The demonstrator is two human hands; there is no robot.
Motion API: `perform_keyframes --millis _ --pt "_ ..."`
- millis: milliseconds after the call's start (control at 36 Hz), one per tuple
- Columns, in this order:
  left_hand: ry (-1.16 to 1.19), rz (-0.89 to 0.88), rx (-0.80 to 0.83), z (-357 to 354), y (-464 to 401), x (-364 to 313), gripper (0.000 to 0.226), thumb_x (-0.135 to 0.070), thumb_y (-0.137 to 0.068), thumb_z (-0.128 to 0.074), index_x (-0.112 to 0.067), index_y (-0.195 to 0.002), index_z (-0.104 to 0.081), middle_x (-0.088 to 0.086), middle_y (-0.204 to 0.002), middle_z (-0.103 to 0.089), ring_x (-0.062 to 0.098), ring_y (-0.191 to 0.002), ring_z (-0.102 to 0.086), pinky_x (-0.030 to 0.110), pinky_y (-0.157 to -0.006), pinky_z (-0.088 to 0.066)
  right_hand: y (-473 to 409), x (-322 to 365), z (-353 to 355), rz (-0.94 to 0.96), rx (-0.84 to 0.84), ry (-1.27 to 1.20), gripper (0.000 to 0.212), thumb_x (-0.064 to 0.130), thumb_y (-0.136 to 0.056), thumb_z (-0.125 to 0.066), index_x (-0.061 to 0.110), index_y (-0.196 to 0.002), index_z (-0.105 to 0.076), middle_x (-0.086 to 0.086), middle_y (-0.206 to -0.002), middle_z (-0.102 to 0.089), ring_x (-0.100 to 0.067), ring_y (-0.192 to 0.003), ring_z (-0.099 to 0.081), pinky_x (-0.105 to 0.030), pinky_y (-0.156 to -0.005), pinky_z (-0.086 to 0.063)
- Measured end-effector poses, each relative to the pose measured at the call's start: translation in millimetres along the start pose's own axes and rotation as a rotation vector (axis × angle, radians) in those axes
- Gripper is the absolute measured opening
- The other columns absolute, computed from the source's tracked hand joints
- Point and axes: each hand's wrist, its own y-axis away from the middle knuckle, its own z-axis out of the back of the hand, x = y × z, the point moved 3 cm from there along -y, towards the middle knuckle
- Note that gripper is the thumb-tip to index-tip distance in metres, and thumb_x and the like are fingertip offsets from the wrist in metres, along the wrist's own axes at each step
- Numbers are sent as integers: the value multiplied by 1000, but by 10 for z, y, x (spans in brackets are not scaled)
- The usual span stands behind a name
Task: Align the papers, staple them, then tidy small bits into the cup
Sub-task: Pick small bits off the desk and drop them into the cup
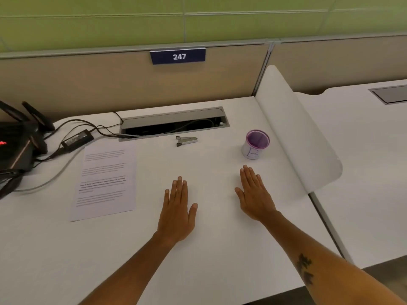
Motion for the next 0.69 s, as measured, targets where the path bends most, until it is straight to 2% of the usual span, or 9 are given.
perform_keyframes --millis 167,333,528,694 --pt "18 -30 8 -136 -269 -578 80 -55 -105 -14 -11 -167 8 7 -175 23 22 -163 20 47 -135 3 85 -616 80 -45 8 25 70 48 -108 -17 10 -164 1 -5 -173 8 -19 -160 10 -43 -131 -4" --pt "-3 -56 20 -267 -541 -855 80 -56 -105 -15 -10 -168 6 8 -176 19 24 -164 16 48 -135 1 64 -942 99 -75 13 37 71 47 -108 -21 9 -164 1 -6 -173 8 -20 -160 10 -42 -131 -3" --pt "-33 -44 51 -467 -677 -814 81 -56 -106 -19 -8 -168 3 9 -177 16 25 -165 14 51 -135 -5 19 -1052 58 -138 17 75 76 53 -105 -15 6 -164 -5 -9 -174 3 -24 -160 4 -49 -130 -10" --pt "-102 -55 53 -507 -649 -718 82 -58 -107 -21 -8 -168 -1 11 -178 10 26 -165 10 55 -134 -8 25 -936 -50 -173 8 126 81 59 -104 -18 6 -164 -6 -12 -173 1 -26 -161 -1 -59 -127 -11"
